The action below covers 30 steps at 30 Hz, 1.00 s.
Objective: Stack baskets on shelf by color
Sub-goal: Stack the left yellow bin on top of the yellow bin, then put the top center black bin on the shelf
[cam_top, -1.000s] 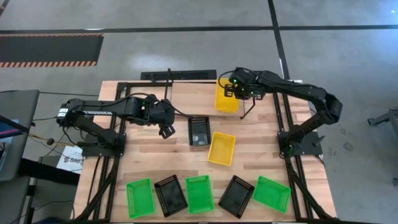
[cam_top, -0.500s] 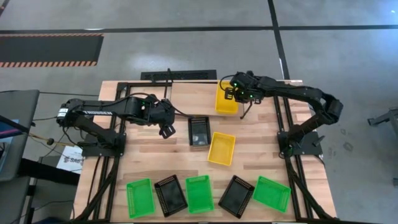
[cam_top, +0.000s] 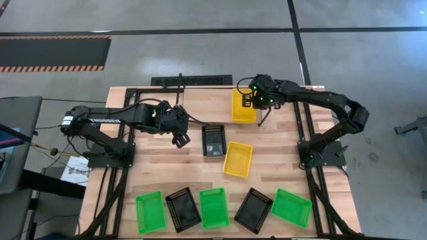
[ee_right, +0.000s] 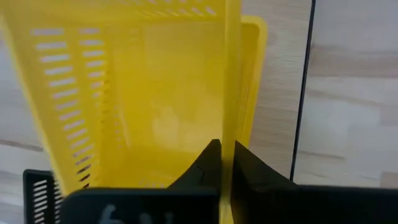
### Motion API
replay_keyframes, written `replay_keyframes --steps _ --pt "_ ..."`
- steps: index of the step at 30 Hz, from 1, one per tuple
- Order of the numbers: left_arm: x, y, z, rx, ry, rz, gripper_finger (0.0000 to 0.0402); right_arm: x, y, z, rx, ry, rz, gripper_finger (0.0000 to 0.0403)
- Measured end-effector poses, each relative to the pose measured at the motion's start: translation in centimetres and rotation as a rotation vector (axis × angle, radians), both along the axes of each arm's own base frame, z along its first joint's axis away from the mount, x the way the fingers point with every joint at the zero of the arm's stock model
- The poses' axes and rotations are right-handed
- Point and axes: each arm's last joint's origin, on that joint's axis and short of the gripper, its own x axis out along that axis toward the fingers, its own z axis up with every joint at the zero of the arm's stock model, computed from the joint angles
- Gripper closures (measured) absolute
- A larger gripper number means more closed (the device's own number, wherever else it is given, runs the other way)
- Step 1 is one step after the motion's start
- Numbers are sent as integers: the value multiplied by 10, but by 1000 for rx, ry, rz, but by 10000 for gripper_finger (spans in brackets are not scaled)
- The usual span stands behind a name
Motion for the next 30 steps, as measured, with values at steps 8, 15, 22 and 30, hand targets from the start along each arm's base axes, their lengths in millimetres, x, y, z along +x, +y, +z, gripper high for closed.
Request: replay_keyframes --steps 8,15,22,30 --pt "0 0 0 -5 -6 2 213 3 -2 5 -25 0 38 312" --pt "0 0 0 -7 -6 3 213 7 -7 34 -107 -10 83 306" --pt "0 0 0 -7 -7 3 213 6 -8 74 -161 1 123 306" --pt "3 0 1 -51 -19 -57 213 16 10 167 -392 -191 386 305"
